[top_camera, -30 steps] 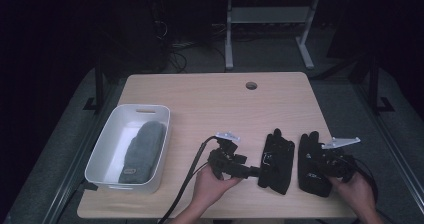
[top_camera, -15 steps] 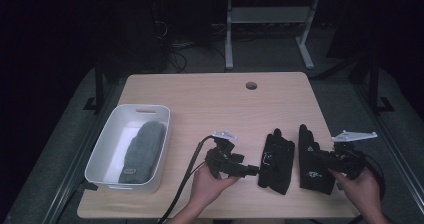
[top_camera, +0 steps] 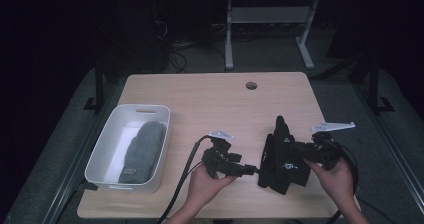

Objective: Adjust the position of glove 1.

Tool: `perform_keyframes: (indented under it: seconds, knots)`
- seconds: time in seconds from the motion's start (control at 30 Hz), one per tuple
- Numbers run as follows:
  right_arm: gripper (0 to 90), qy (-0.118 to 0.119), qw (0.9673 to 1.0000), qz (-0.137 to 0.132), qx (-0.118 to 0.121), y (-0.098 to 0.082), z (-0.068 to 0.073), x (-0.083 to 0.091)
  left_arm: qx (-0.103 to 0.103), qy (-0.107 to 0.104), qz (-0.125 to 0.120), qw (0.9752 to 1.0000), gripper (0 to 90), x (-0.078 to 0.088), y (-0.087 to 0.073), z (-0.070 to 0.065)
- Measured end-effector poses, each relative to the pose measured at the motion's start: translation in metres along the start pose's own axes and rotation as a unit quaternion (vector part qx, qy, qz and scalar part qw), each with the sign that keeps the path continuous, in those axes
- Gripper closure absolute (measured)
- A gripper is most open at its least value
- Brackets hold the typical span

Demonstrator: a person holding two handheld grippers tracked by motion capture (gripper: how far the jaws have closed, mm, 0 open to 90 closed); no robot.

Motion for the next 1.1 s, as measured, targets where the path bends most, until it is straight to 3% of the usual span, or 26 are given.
perform_keyframes:
  seconds: [0.33, 0.43, 0.53, 0.67, 0.8, 0.97, 1.07, 1.1]
  knots:
    - [74.6, 0.001, 0.9996, 0.001, -0.027, -0.004, 0.008, -0.029, 0.002, 0.0, 0.003, 1.0, 24.0, 0.001, -0.004, 0.002]
    - [70.0, -0.005, 0.9994, 0.01, -0.032, -0.011, 0.009, -0.037, 0.004, 0.0, 0.003, 1.0, 24.1, 0.001, -0.004, 0.003]
    - [56.8, -0.013, 0.9995, 0.013, -0.024, -0.016, 0.007, -0.041, 0.007, -0.001, 0.007, 1.0, 24.1, -0.001, -0.005, 0.003]
    - [52.7, -0.015, 0.9997, 0.006, -0.02, -0.019, 0.005, -0.031, 0.006, -0.004, 0.014, 0.9999, 24.1, -0.007, -0.008, 0.002]
    - [60.2, -0.022, 0.9997, 0.01, -0.007, -0.03, -0.001, -0.02, 0.012, -0.007, 0.023, 0.9997, 24.1, -0.016, -0.012, 0.002]
    - [66.2, -0.016, 0.9997, 0.006, -0.016, -0.049, -0.009, -0.009, 0.02, -0.018, 0.038, 0.9989, 24.7, -0.034, -0.019, 0.001]
    - [69.6, -0.003, 0.9996, 0.008, -0.026, -0.055, -0.011, -0.007, 0.021, -0.022, 0.048, 0.9984, 25.9, -0.041, -0.021, 0.002]
    - [74.0, 0.012, 0.9993, 0.013, -0.034, -0.06, -0.011, -0.007, 0.027, -0.024, 0.055, 0.9978, 25.9, -0.048, -0.024, 0.002]
Point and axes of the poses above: each handheld gripper's, and its own axes: x roughly backward along the jaws, y roughly out of its top, z roughly to its left, the point moved 3 cm from there along -x, roughly forward along the jaws, and after that the axes turned 9 degrees about -x, right-handed, at the moved point
